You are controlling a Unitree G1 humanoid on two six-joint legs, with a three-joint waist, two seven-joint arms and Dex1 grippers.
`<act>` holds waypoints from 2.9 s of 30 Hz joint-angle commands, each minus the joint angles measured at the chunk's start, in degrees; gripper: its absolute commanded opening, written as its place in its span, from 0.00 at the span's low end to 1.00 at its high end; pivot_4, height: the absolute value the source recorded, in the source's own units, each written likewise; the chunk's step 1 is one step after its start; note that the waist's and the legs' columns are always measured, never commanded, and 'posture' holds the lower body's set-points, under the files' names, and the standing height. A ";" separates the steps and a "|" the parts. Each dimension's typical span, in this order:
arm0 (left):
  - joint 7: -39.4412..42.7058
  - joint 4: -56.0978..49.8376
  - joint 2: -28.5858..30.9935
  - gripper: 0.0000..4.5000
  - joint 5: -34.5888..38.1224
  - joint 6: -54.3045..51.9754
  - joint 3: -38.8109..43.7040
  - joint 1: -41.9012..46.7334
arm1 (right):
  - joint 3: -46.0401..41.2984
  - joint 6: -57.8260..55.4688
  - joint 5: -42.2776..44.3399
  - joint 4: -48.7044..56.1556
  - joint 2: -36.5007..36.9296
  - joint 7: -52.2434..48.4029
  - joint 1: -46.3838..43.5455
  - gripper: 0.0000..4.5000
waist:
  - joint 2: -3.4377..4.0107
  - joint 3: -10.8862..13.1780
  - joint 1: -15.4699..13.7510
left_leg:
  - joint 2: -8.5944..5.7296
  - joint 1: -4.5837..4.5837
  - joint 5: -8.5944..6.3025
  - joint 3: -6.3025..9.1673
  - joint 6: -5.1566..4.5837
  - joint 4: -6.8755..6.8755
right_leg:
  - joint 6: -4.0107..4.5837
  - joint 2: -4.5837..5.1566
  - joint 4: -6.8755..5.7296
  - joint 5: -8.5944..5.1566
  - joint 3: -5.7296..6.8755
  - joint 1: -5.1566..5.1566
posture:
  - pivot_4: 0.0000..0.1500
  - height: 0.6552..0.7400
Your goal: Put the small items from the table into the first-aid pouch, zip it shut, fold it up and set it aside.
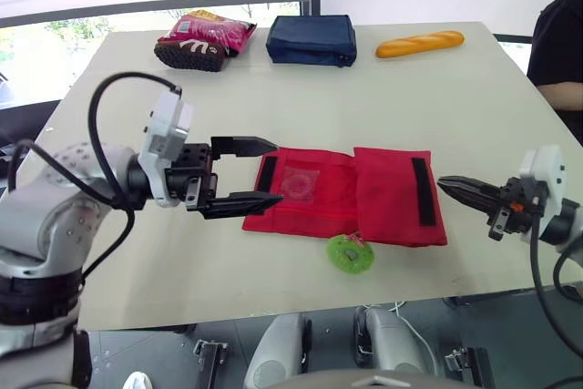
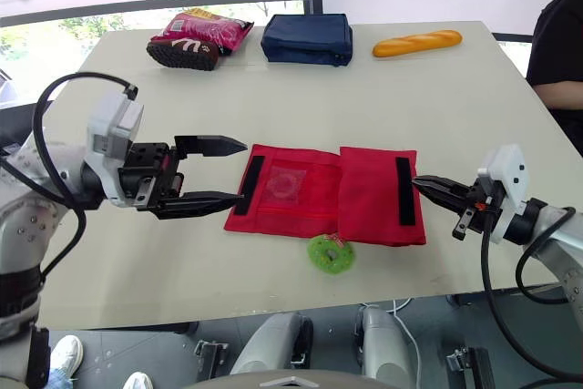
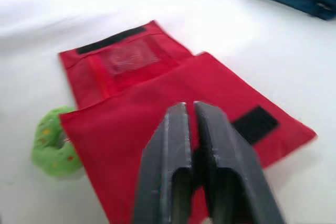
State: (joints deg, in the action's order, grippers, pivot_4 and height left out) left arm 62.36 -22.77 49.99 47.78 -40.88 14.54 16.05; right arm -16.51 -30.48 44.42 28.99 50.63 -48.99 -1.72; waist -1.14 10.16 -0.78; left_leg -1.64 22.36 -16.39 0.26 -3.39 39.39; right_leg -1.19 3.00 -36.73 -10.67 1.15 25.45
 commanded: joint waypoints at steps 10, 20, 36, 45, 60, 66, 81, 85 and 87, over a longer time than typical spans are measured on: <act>-32.09 -0.72 -9.14 1.00 -16.44 -6.00 -3.90 -5.94 | 0.07 -7.70 5.33 8.00 3.55 1.47 -7.80 0.98 | -0.05 -0.01 -0.24 | -0.05 0.08 0.00 0.17 0.01 0.01 | 0.03 0.11 0.01 0.02 0.15 0.00 | 1.00 1.00; -35.13 2.17 -15.00 1.00 -14.66 -17.26 -9.25 -4.74 | -0.30 -11.49 9.87 10.77 3.91 4.11 -12.07 0.98 | -0.05 -0.01 -0.14 | -0.05 0.08 0.03 0.16 0.06 0.01 | 0.04 0.12 0.00 0.03 0.16 0.00 | 1.00 1.00; -32.26 7.48 -17.62 0.01 -11.54 -23.39 -5.65 -2.08 | -0.25 -13.64 13.90 14.23 3.16 9.81 -11.09 1.00 | 0.05 -0.11 -0.30 | -0.08 -0.47 -0.06 0.24 -0.07 -0.03 | 0.04 0.17 0.11 0.00 0.24 -0.59 | 1.00 1.00; -18.14 15.43 -2.35 0.01 -10.68 -17.03 0.87 -1.04 | 0.55 -13.10 12.41 13.35 4.28 7.60 -12.35 1.00 | 0.00 -0.06 0.21 | 0.01 -0.43 -0.05 0.22 -0.05 -0.13 | 0.12 0.08 0.10 -0.05 0.28 -0.45 | 1.00 1.00; -1.86 18.24 4.75 0.00 -3.46 -17.19 0.65 5.64 | 26.58 -0.55 -12.84 -4.51 -7.92 1.84 -21.07 0.01 | -0.08 -0.01 0.06 | -0.04 -0.07 0.09 0.23 0.19 -0.12 | 0.12 0.20 0.21 -0.02 0.37 -0.17 | 1.00 1.00; -1.12 16.10 3.34 0.00 3.02 -20.95 2.85 8.56 | 33.91 8.41 -24.02 -18.95 -14.66 -0.53 -20.88 0.01 | -0.10 -0.02 -0.01 | -0.07 0.03 0.10 0.24 0.20 -0.04 | 0.12 0.18 0.11 -0.02 0.36 -0.08 | 1.00 1.00; -2.89 13.30 -11.19 0.00 12.34 -25.70 -8.49 20.68 | 37.92 8.28 -34.74 -25.34 -19.37 0.58 -21.86 0.01 | -0.25 -0.15 0.78 | -0.06 -0.58 0.11 0.26 0.23 -0.10 | 0.15 0.09 0.02 -0.03 0.28 -0.59 | 1.00 1.00; -2.53 15.41 -15.09 0.00 7.96 -22.83 -13.98 20.68 | 37.29 7.91 -35.80 -25.52 -20.14 0.88 -22.06 0.01 | -0.24 -0.15 1.31 | -0.06 -0.59 0.12 0.27 0.25 -0.13 | 0.16 0.07 0.01 -0.03 0.26 -0.58 | 1.00 1.00; -2.39 17.26 -16.42 0.00 5.18 -20.90 -16.14 20.88 | 36.93 7.81 -36.07 -25.31 -20.30 1.06 -21.96 0.01 | -0.25 -0.16 1.28 | -0.06 -0.60 0.12 0.29 0.25 -0.14 | 0.16 0.08 0.01 -0.04 0.26 -0.59 | 1.00 1.00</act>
State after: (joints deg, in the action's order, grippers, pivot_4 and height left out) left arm 58.91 -5.82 34.14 54.23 -63.89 -0.53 35.84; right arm 19.27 -19.79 11.33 7.44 30.00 -49.03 -25.25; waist -1.39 10.00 0.50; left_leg -1.70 21.75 -16.27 0.54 -3.13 39.26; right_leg -1.03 3.08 -36.72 -10.70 1.42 24.86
